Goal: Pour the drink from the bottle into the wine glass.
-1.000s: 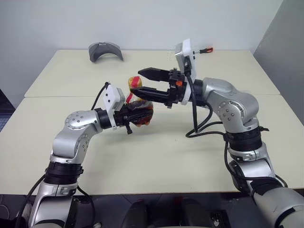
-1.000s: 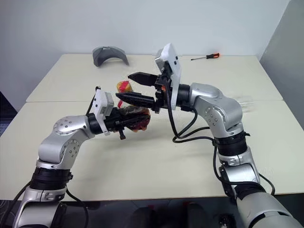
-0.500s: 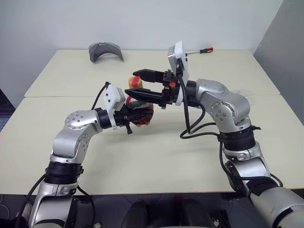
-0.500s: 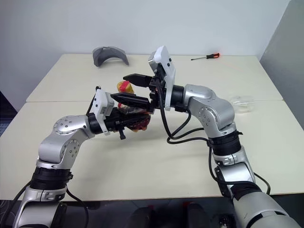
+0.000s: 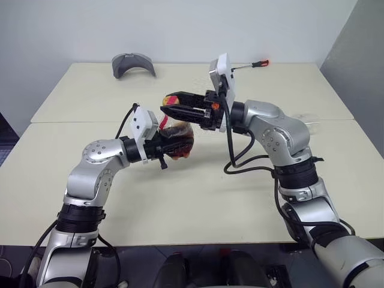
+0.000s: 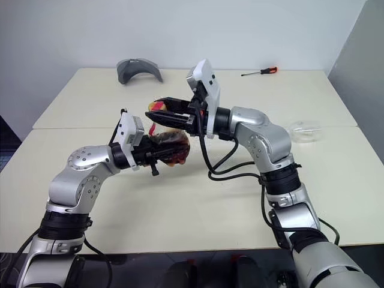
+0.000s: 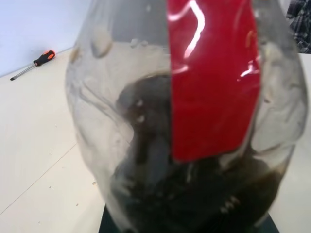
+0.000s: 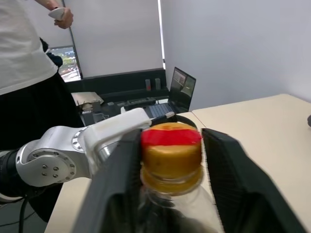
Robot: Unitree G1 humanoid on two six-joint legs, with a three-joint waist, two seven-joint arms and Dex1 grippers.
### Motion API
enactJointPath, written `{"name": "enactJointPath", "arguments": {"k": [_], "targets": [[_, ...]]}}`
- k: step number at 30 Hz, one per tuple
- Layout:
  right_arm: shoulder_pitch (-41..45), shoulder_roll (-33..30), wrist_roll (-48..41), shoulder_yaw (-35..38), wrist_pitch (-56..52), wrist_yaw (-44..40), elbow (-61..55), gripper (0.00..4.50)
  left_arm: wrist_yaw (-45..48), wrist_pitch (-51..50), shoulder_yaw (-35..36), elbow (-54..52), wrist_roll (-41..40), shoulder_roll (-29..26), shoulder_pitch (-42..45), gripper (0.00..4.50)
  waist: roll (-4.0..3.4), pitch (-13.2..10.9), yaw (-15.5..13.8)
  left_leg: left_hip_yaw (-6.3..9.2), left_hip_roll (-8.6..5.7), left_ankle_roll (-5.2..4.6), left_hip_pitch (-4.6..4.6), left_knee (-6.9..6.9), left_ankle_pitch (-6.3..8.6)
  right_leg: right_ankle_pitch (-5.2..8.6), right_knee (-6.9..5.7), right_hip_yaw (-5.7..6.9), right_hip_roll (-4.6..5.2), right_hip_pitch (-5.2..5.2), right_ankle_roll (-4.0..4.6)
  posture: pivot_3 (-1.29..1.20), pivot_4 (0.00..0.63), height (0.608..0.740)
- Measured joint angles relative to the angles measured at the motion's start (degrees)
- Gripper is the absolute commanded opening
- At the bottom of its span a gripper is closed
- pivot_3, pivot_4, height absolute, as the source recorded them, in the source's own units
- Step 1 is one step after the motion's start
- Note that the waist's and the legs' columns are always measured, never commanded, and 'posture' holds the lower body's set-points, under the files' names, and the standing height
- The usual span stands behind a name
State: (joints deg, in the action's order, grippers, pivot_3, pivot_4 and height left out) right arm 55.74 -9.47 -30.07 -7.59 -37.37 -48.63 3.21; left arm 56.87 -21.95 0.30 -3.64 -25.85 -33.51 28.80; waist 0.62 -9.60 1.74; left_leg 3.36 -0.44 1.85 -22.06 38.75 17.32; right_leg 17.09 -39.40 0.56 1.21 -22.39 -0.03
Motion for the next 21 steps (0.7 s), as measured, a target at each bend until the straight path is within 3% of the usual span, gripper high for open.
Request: {"name": "enactJointPath", "arguments": {"k": [10, 21], "targets": [[0.2, 0.3, -1.2, 0.8, -1.3, -1.0, 0.3, 1.26, 0.2, 0.0, 0.0, -0.1, -0.1, 0.0, 0.0, 0.69, 0.0, 0.0, 0.0, 0.0, 0.0, 0.0, -0.01, 0.0, 0.0, 0.0, 0.0, 0.0, 0.0, 0.0, 0.0, 0.0, 0.15, 0.74], [3.8, -3.9, -4.5, 0.3, -3.9, -15.5, 2.4, 1.26, 1.1, -1.9, 1.3, -10.6, -4.0, -0.9, -6.5, 0.69, -0.02, 0.0, 0.1, 0.0, 0.01, -0.08, 0.01, -0.02, 0.04, 0.0, 0.02, -0.01, 0.0, 0.0, 0.0, 0.0, 0.15, 0.74]]}}
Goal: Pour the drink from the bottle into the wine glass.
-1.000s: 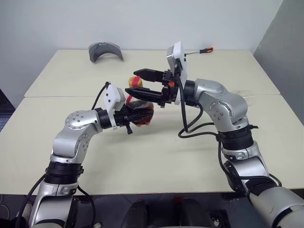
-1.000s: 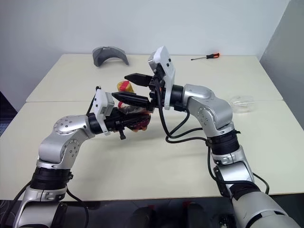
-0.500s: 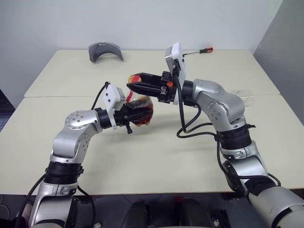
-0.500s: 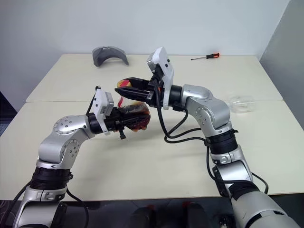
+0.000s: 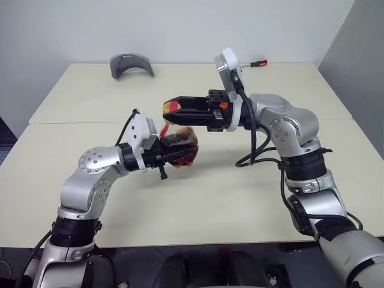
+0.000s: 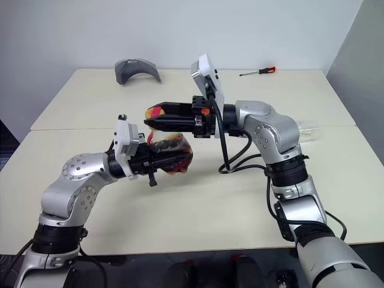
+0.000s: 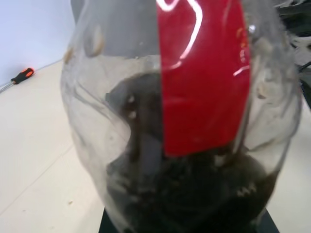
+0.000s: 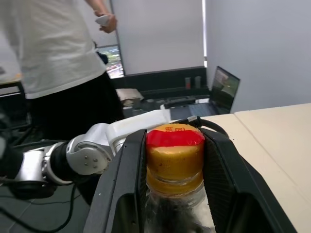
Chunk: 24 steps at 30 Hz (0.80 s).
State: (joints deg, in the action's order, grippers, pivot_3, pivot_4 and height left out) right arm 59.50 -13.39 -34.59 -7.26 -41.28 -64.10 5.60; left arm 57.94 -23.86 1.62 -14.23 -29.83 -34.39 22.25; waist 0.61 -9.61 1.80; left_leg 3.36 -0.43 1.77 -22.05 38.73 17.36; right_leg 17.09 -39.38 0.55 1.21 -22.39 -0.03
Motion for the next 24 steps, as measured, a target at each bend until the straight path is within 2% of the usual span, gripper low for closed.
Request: {"name": "enactJointPath", "arguments": {"k": [2, 6, 9, 12, 18, 24], "targets": [[0.2, -0.4, 0.2, -0.6, 1.4, -2.4, 0.1, 1.26, 0.0, -0.8, 0.3, -1.8, -0.8, -0.4, -1.1, 0.69, 0.0, 0.0, 0.0, 0.0, 0.0, -0.01, 0.0, 0.01, 0.0, 0.0, 0.01, 0.0, 0.0, 0.01, 0.0, 0.0, 0.15, 0.74], [1.6, -2.7, 4.1, -3.7, 11.1, -10.1, 2.1, 1.26, -0.1, -2.5, 0.4, -6.0, -1.9, -1.7, -5.5, 0.69, -0.01, 0.0, 0.0, -0.01, -0.01, -0.01, 0.03, 0.0, 0.0, 0.0, 0.03, -0.01, 0.0, 0.02, 0.0, 0.0, 0.15, 0.74], [3.1, -4.6, 4.3, -1.7, 15.4, -12.0, 3.7, 1.26, -0.1, -4.6, -0.2, -6.2, -2.2, -2.0, -10.5, 0.69, -0.03, 0.0, 0.0, 0.01, 0.0, 0.0, 0.02, 0.0, 0.0, 0.0, 0.03, 0.01, 0.0, 0.03, 0.0, 0.0, 0.15, 0.74], [3.1, -4.6, 4.5, -1.0, 17.5, -12.6, 4.4, 1.26, -0.3, -5.6, -0.2, -8.3, -3.1, -2.4, -11.9, 0.69, -0.03, 0.0, -0.1, 0.03, 0.01, 0.0, 0.02, 0.0, 0.0, 0.0, 0.03, 0.01, 0.0, 0.03, 0.0, 0.0, 0.15, 0.74], [2.4, -7.1, 4.1, -0.1, 15.2, -11.0, 3.3, 1.26, -0.9, -5.7, 0.0, -10.6, -3.9, -2.5, -13.0, 0.69, -0.03, 0.0, -0.2, 0.02, 0.01, 0.0, 0.02, 0.01, 0.0, 0.0, 0.06, 0.0, 0.01, 0.05, 0.0, 0.0, 0.15, 0.74], [-11.6, -15.6, 2.1, 4.3, 6.7, -5.8, -5.8, 1.26, -1.6, -5.6, 1.7, -10.5, -3.9, -3.6, -13.4, 0.69, -0.05, 0.0, -1.0, 0.04, -0.01, -0.01, -0.04, 0.01, 0.01, -0.01, 0.29, 0.03, 0.03, 0.14, -0.01, 0.0, 0.15, 0.74]]}}
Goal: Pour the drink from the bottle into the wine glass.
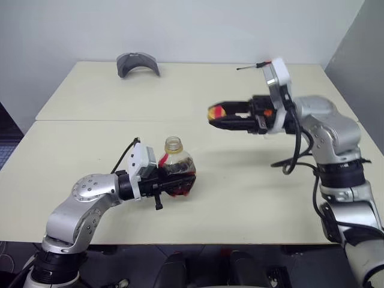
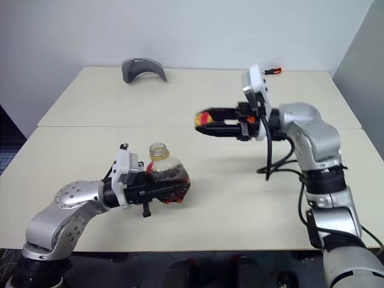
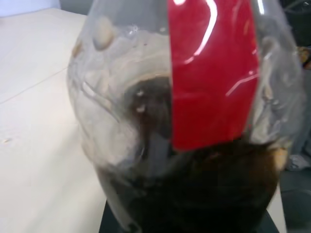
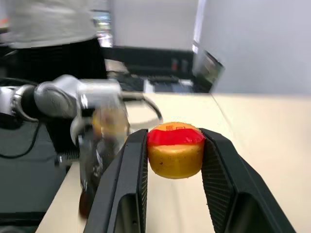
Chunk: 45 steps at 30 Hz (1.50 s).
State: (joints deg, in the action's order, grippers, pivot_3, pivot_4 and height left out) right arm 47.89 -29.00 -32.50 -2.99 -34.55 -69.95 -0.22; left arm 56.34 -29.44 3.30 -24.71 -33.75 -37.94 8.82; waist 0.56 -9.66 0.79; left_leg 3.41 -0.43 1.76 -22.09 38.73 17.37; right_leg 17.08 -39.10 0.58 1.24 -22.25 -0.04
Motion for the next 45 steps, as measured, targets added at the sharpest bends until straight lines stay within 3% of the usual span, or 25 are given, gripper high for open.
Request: {"name": "enactJointPath", "arguments": {"k": [4, 7, 12, 16, 21, 22, 30, 31, 35, 39, 45], "targets": [[-15.9, -3.0, -0.8, 5.4, -3.5, 8.2, -11.1, 1.26, 0.0, 0.9, 0.5, 0.3, 0.1, -0.2, -1.4, 0.69, 0.01, 0.0, -0.4, -0.01, 0.02, 0.0, -0.01, -0.16, 0.0, 0.01, 0.06, 0.01, -0.01, -0.03, 0.01, 0.0, 0.15, 0.74], [-27.0, 0.5, 1.5, 9.8, -5.0, 20.9, -14.4, 1.26, -0.8, 1.4, 0.5, 0.9, 0.6, 0.1, -0.7, 0.69, -0.04, 0.0, -0.5, -0.12, 0.02, 0.0, 0.03, -0.13, 0.0, 0.0, -0.03, -0.07, -0.01, -0.04, -0.01, 0.0, 0.15, 0.74], [-37.0, 2.7, 12.4, 11.5, 4.5, 34.8, -14.6, 1.26, -2.8, 1.5, -0.6, 1.0, 0.9, 2.4, 0.6, 0.69, -0.02, 0.0, -0.5, -0.13, 0.03, 0.03, 0.14, -0.11, -0.02, 0.0, -0.06, -0.07, -0.07, 0.05, -0.03, 0.0, 0.15, 0.74], [-40.3, 7.8, 18.7, 13.1, 10.1, 45.7, -8.0, 1.26, -3.1, 1.5, -3.0, 1.1, 1.1, 3.6, 0.8, 0.69, -0.04, 0.0, -0.3, -0.26, 0.03, 0.24, 0.15, -0.1, -0.14, 0.0, -0.11, -0.18, -0.07, 0.0, -0.03, 0.0, 0.15, 0.74], [-36.7, 14.3, 24.3, 13.9, 15.6, 57.8, 1.3, 1.26, -3.0, 1.6, -3.5, 3.0, 1.4, 4.1, 4.6, 0.69, -0.04, 0.0, -0.2, -0.26, 0.05, 0.23, 0.23, -0.11, -0.13, 0.01, -0.21, -0.18, -0.15, 0.02, -0.02, 0.0, 0.15, 0.74], [-36.1, 14.8, 24.8, 13.5, 16.7, 58.7, 2.4, 1.58, -3.0, 1.6, -3.7, 3.3, 1.5, 4.2, 5.0, 0.69, -0.03, 0.0, -0.1, -0.31, 0.05, 0.24, 0.26, -0.11, -0.13, 0.01, -0.2, -0.22, -0.15, 0.03, -0.02, 0.0, 0.15, 0.74], [-38.5, 16.6, 24.0, 13.1, 15.0, 59.9, -1.5, 4.3, -2.7, 1.5, -4.2, 3.4, 1.6, 4.1, 4.8, 0.69, 0.0, 0.0, 0.7, -0.21, 0.07, 0.1, 0.24, -0.2, -0.06, 0.02, -0.14, -0.17, -0.14, 0.05, -0.01, 0.0, 0.15, 0.74], [-39.6, 16.6, 23.2, 13.3, 12.9, 59.9, -3.7, 4.46, -2.7, 1.5, -4.2, 3.4, 1.5, 4.0, 4.8, 0.69, 0.0, 0.0, 0.7, -0.21, 0.07, 0.09, 0.23, -0.2, -0.05, 0.02, -0.15, -0.17, -0.14, 0.05, -0.01, 0.0, 0.15, 0.74], [-42.7, 15.3, 17.2, 14.1, 3.1, 57.8, -13.3, 4.46, -3.2, 1.5, -3.7, 3.6, 1.6, 3.7, 4.7, 0.69, -0.02, 0.0, 0.7, -0.2, 0.06, 0.03, 0.23, -0.19, -0.02, 0.02, -0.14, -0.17, -0.13, 0.04, -0.01, 0.0, 0.15, 0.74], [-43.0, 7.6, 15.4, 14.0, 0.7, 52.7, -22.4, 4.46, -5.1, 2.6, -2.5, 3.9, 2.7, 4.0, 3.3, 0.69, -0.08, 0.0, 0.7, -0.18, 0.05, 0.01, 0.23, -0.22, -0.01, 0.02, -0.1, -0.14, -0.14, 0.03, -0.01, 0.0, 0.15, 0.74], [-39.3, -0.2, -1.7, 8.8, -3.1, 34.3, -36.2, 4.46, -19.0, 5.2, 1.7, 10.7, 8.0, 11.1, 4.6, 0.69, -0.03, 0.0, 0.8, -0.07, 0.09, -0.01, 0.26, -0.21, 0.0, 0.01, -0.1, -0.02, -0.18, 0.09, -0.01, 0.0, 0.15, 0.74]]}}
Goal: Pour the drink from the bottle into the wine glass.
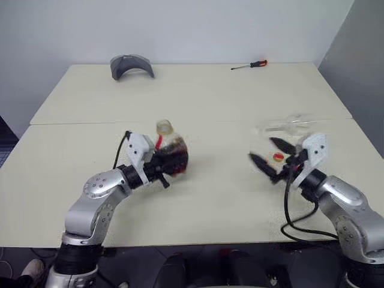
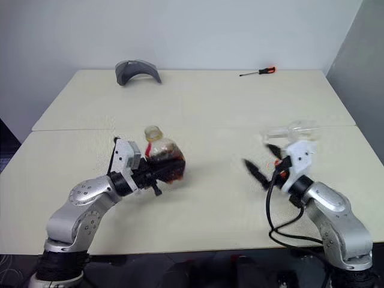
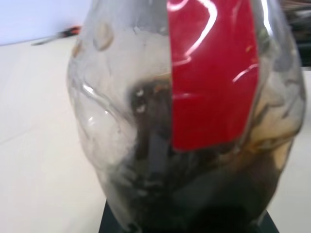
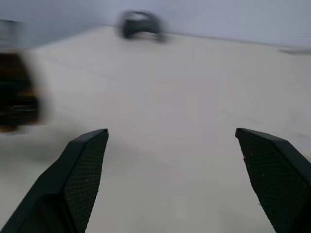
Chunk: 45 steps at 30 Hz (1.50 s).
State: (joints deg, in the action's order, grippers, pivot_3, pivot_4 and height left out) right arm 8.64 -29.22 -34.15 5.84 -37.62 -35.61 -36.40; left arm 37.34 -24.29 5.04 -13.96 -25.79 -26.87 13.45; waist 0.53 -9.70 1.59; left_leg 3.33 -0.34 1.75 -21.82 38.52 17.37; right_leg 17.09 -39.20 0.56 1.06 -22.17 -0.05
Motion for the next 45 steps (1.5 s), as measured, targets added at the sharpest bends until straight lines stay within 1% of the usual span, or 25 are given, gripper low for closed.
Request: {"name": "enactJointPath", "arguments": {"k": [2, 5, 8, 11, 14, 18, 22, 26, 32, 37, 38, 40, 45], "targets": [[4.2, -0.2, -2.6, -2.8, -0.8, -3.0, 0.1, 4.46, -5.3, 1.5, 1.7, 3.9, 2.4, 2.4, 2.9, 0.69, 0.12, 0.0, -0.1, 0.08, -0.02, 0.0, -0.05, 0.15, 0.0, 0.0, 0.0, 0.08, 0.0, 0.05, 0.0, 0.0, 0.15, 0.74], [9.8, 1.7, -2.9, -6.1, -1.1, -3.0, 4.3, 4.46, -11.0, 4.9, 2.8, 7.9, 5.8, 4.6, 5.9, 0.69, 0.15, 0.0, -0.2, 0.04, -0.1, 0.01, -0.11, 0.19, -0.01, -0.01, 0.07, 0.03, 0.08, 0.05, -0.01, 0.0, 0.15, 0.74], [14.6, 7.3, -2.4, -8.0, -1.1, 0.1, 9.2, 4.46, -15.0, 7.9, 4.6, 12.2, 7.8, 5.7, 7.6, 0.69, 0.17, 0.0, -0.2, -0.02, -0.09, 0.16, -0.2, 0.22, -0.09, -0.02, 0.08, -0.01, 0.11, -0.05, -0.01, 0.0, 0.15, 0.74], [18.2, 10.8, 1.1, -10.8, -0.3, 3.5, 13.2, 4.46, -17.4, 12.4, 6.8, 18.9, 9.9, 5.0, 9.7, 0.69, 0.17, 0.0, -0.1, 0.0, -0.08, 0.24, -0.19, 0.21, -0.13, -0.02, 0.01, 0.02, 0.11, -0.08, -0.01, 0.0, 0.15, 0.74], [18.3, 13.2, 4.3, -14.0, 1.0, 4.9, 15.1, 4.46, -18.9, 17.7, 9.8, 27.1, 11.4, 3.4, 11.4, 0.69, 0.18, 0.0, -0.1, 0.0, -0.08, 0.24, -0.19, 0.21, -0.13, -0.02, 0.0, 0.02, 0.12, -0.1, -0.01, 0.0, 0.15, 0.74], [18.3, 17.3, 7.6, -18.1, 2.2, 7.2, 16.4, 4.46, -20.4, 23.4, 11.3, 37.5, 12.3, 3.5, 14.3, 0.69, 0.23, 0.1, -0.3, 0.01, -0.11, 0.25, -0.23, 0.26, -0.14, -0.03, -0.01, 0.04, 0.15, -0.1, -0.02, 0.0, 0.15, 0.74], [18.2, 18.1, 9.3, -18.9, 2.4, 8.5, 16.5, 4.46, -19.3, 26.9, 11.3, 43.4, 12.3, 4.6, 15.0, 0.69, 0.35, 0.1, -0.5, 0.0, -0.15, 0.26, -0.23, 0.3, -0.14, -0.05, 0.01, 0.03, 0.21, -0.1, -0.06, 0.0, 0.15, 0.74], [18.1, 18.6, 10.1, -18.8, 2.3, 8.7, 16.5, 4.46, -17.5, 28.6, 11.2, 46.1, 11.6, 5.9, 15.0, 0.69, 0.36, 0.1, -0.3, 0.01, -0.12, 0.27, -0.21, 0.27, -0.14, -0.05, -0.03, 0.05, 0.19, -0.12, -0.05, 0.0, 0.15, 0.74], [18.1, 18.7, 10.2, -18.2, 2.3, 8.7, 16.5, 4.5, -16.6, 29.1, 11.7, 45.6, 10.3, 5.9, 14.0, 2.63, 0.37, 0.1, -0.1, 0.0, -0.12, 0.26, -0.17, 0.26, -0.14, -0.05, -0.11, 0.02, 0.19, -0.12, -0.05, 0.0, 0.15, 0.74], [17.8, 18.4, 10.2, -17.1, 2.3, 8.2, 16.6, 4.5, -16.4, 23.5, 12.5, 38.8, 6.5, 6.9, 8.5, 4.23, 0.37, 0.1, 0.2, 0.0, -0.1, 0.25, -0.16, 0.24, -0.13, -0.05, -0.15, 0.01, 0.19, -0.14, -0.05, 0.0, 0.15, 0.74], [17.7, 18.4, 10.2, -17.0, 2.3, 8.1, 16.7, 4.5, -16.5, 22.7, 12.5, 37.4, 6.3, 6.9, 7.6, 4.46, 0.37, 0.1, 0.2, 0.0, -0.1, 0.24, -0.15, 0.24, -0.13, -0.05, -0.18, 0.01, 0.19, -0.14, -0.05, 0.0, 0.15, 0.74], [17.7, 18.4, 10.1, -16.9, 2.4, 7.9, 16.8, 4.5, -16.8, 20.8, 12.6, 32.9, 5.6, 6.9, 5.0, 4.46, 0.37, 0.1, 0.2, -0.01, -0.1, 0.12, -0.13, 0.23, -0.06, -0.05, -0.2, -0.01, 0.19, -0.15, -0.05, 0.0, 0.15, 0.74], [17.3, 17.9, 10.2, -16.6, 2.6, 7.1, 17.0, 4.5, -20.0, 13.3, 13.4, 14.7, 2.6, 8.7, -8.7, 4.46, 0.37, 0.1, 0.2, -0.02, -0.08, 0.12, -0.12, 0.21, -0.04, -0.05, -0.1, -0.1, 0.19, -0.14, -0.05, 0.0, 0.15, 0.74]]}}
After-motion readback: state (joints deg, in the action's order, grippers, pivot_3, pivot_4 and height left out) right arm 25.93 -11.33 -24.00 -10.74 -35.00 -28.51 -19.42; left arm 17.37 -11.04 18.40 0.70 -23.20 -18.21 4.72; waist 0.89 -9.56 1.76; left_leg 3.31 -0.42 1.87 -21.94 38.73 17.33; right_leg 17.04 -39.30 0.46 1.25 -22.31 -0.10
